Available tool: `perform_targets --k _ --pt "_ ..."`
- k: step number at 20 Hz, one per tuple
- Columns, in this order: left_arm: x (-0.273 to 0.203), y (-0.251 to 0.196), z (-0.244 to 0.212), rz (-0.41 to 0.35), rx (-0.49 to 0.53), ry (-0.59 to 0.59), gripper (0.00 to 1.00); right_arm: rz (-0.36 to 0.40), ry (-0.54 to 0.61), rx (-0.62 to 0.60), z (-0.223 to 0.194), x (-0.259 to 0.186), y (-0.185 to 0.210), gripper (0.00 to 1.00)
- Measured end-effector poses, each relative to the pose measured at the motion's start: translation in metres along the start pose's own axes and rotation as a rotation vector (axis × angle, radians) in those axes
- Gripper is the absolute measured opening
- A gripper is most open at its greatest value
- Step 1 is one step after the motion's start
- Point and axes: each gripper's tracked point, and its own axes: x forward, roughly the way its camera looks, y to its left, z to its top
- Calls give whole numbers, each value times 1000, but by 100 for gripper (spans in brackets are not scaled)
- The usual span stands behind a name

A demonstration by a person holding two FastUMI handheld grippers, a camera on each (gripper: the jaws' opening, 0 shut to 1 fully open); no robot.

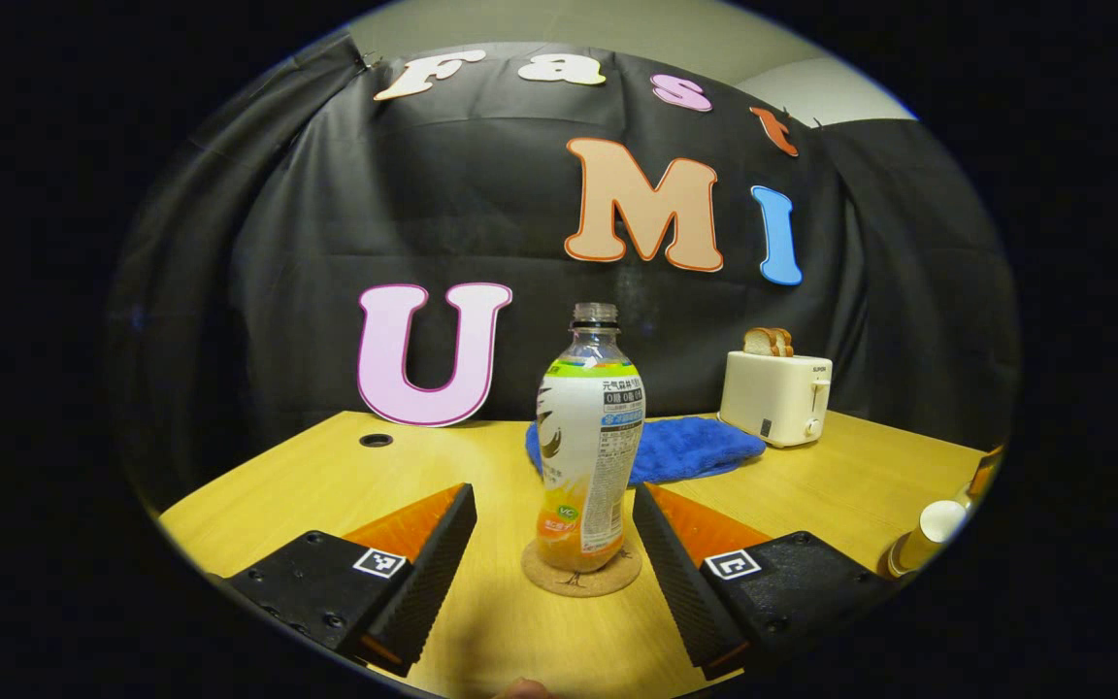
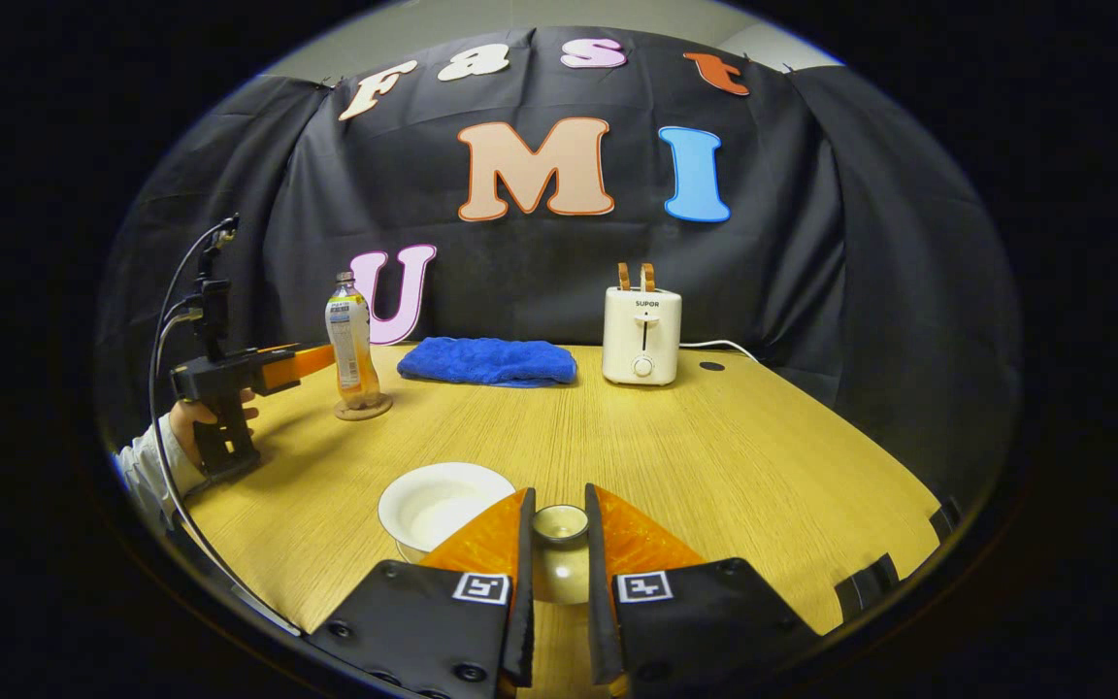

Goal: Open the teacup lid with one hand, grasp the water bottle and pour water into the teacup with the other hand; after pouring, place the water bottle on the coaster and then close the teacup lid.

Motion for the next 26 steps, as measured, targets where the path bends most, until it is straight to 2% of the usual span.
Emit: perform_targets --k 5,6,9,12,15,20,26 --pt "-39 7 21 23 34 -46 95 13 -29 3 13 -4 4 26" --pt "-47 7 24 27 43 -53 97 17 -32 1 13 -4 6 26" --pt "-69 6 34 31 65 -81 95 39 -32 4 15 1 17 29" --pt "-88 11 41 52 67 -108 93 64 -44 4 19 6 31 26" --pt "-103 14 43 72 80 -111 95 97 -48 16 21 13 46 29" --pt "-126 19 46 106 83 -126 95 144 -63 18 25 22 73 26" --pt "-139 19 48 128 93 -133 95 152 -48 41 15 30 79 27"
